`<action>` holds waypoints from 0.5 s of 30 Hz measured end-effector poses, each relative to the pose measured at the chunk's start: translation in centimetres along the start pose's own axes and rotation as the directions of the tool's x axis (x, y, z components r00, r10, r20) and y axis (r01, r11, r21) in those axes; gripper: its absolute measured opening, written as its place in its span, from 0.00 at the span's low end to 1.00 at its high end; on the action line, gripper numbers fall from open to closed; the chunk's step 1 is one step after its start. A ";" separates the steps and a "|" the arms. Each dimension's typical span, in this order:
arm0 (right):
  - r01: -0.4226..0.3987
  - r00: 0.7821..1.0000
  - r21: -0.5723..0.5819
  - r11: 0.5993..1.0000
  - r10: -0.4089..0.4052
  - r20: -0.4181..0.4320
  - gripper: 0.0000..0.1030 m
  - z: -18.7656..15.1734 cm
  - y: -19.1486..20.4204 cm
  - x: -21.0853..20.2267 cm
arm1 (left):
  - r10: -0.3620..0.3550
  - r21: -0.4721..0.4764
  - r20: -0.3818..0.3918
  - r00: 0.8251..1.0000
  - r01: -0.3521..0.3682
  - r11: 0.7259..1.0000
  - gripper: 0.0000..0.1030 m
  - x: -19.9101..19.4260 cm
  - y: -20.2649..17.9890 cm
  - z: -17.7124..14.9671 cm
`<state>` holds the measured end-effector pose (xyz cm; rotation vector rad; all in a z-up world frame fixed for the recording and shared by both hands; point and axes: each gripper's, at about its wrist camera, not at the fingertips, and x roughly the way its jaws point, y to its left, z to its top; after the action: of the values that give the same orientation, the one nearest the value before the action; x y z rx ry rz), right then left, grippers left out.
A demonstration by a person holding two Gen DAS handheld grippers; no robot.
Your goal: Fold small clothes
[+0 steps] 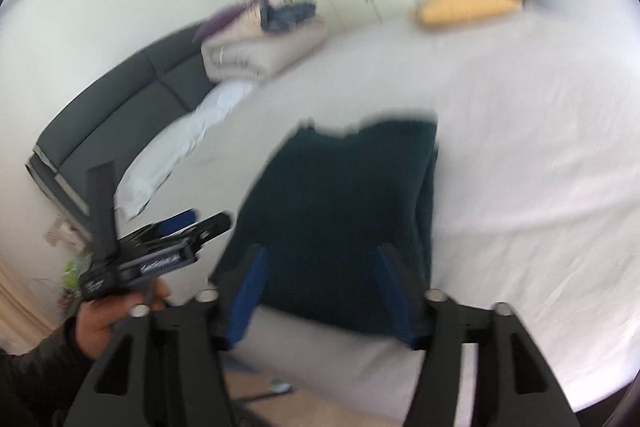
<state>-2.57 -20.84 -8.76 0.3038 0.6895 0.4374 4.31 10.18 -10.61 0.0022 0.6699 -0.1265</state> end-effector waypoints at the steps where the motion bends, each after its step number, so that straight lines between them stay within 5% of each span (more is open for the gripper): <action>1: 0.015 0.998 -0.015 1.000 -0.014 0.055 0.83 0.4 0.7 -0.9 | 0.030 0.000 0.040 0.999 -0.030 1.000 0.91 -1.0 0.1 0.6; 3: 0.034 0.988 -0.032 0.999 -0.029 0.151 0.99 0.9 1.6 -2.5 | 0.066 -0.005 0.087 0.994 -0.066 0.998 1.00 -2.9 0.2 1.6; 6: 0.058 0.959 -0.054 0.997 -0.041 0.281 1.00 1.7 3.0 -4.8 | 0.099 -0.025 0.177 0.979 -0.096 0.995 1.00 -5.8 0.2 2.8; 11: 0.152 0.936 -0.054 0.987 -0.126 0.329 1.00 2.7 3.8 -6.4 | 0.125 -0.064 0.295 0.947 -0.111 0.992 1.00 -8.8 0.5 4.3; 15: 0.183 0.939 -0.044 0.982 -0.161 0.305 1.00 3.6 4.5 -7.2 | 0.183 -0.015 0.246 0.952 -0.185 0.983 1.00 -10.0 0.0 4.2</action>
<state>-6.44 -20.83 -0.39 0.2327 0.3972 0.2402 -0.88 11.12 -1.10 0.0559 0.4173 0.0501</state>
